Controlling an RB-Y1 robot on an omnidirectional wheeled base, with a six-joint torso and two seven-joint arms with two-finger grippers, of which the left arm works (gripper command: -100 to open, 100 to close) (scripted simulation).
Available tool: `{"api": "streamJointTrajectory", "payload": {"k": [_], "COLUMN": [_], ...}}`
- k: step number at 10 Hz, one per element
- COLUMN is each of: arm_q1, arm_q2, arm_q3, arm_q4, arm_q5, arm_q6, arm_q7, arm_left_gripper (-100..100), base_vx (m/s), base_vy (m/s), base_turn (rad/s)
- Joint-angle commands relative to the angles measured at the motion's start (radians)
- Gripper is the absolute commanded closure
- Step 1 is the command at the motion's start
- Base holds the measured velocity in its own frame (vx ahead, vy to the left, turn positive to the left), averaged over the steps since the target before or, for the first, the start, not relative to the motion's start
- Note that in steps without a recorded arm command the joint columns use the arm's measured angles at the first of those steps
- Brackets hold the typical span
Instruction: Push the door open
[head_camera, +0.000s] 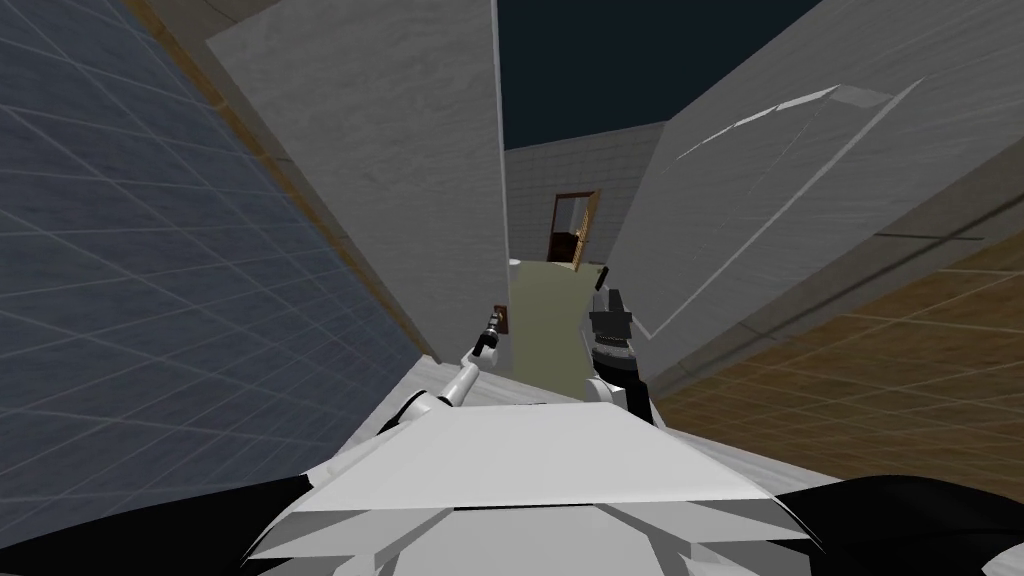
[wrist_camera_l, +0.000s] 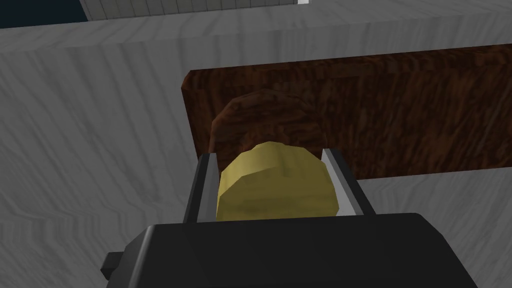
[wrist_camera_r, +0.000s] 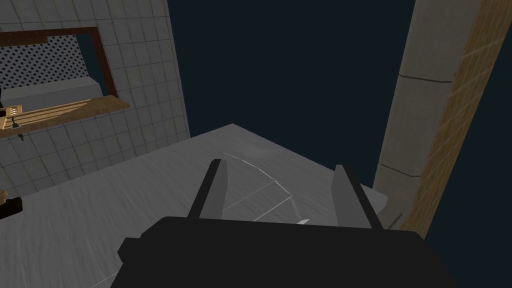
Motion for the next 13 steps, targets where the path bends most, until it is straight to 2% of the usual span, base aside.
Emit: {"api": "streamJointTrajectory", "payload": {"k": [1,3,5,6,7,10,13], "arm_q1": [0.012,0.01,0.009,0.008,0.007,0.008,0.01], "arm_q2": [0.016,0.035,0.042,0.051,0.05,0.046,0.033], "arm_q3": [0.019,0.047,0.059,0.079,0.064,0.062,0.058], "arm_q4": [-0.036,-0.032,-0.033,-0.027,-0.027,-0.03,-0.036], "arm_q5": [0.003,0.011,0.014,0.02,0.02,0.022,0.026], "arm_q6": [0.014,0.011,0.01,0.008,0.01,0.011,0.013], "arm_q7": [-0.011,-0.019,-0.023,-0.028,-0.021,-0.019,-0.016], "arm_left_gripper": [100,100,100,100,-100,-100,-100], "base_vx": [0.13,0.182,0.158,0.151,-0.041,-0.179,-0.198], "base_vy": [-0.074,-0.113,-0.104,-0.103,-0.09,-0.004,-0.015], "base_turn": [0.026,0.068,0.124,0.049,0.049,0.005,0.017]}}
